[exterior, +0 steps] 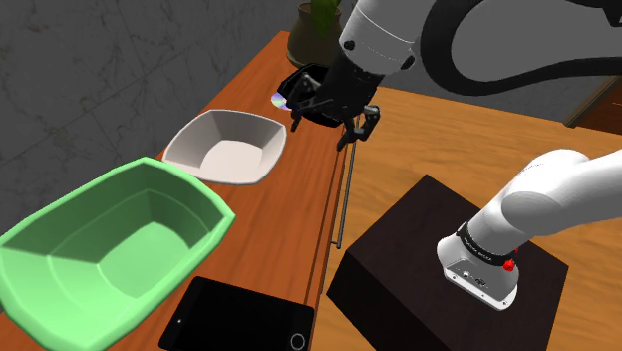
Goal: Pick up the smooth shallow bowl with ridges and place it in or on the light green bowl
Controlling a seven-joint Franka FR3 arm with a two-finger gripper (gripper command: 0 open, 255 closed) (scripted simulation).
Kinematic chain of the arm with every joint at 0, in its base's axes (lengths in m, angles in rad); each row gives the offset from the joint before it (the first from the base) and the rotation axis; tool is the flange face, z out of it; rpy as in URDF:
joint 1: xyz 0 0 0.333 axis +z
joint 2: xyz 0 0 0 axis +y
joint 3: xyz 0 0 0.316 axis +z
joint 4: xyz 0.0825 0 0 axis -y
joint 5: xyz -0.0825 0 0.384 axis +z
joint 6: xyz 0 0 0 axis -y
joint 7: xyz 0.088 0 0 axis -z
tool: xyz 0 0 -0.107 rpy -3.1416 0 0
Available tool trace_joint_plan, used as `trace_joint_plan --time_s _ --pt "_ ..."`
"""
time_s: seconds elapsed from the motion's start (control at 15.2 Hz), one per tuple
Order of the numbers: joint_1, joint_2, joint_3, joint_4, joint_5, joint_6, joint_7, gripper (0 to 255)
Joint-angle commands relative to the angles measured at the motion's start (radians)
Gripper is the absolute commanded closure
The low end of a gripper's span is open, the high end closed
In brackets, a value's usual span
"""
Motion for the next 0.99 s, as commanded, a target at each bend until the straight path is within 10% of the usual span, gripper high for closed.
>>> trace_joint_plan --time_s 0.0,0.92 --pt "-0.040 0.059 0.067 0.047 0.002 0.047 0.092 0" --pt "-0.145 0.213 0.237 0.083 -0.041 0.213 0.232 0"
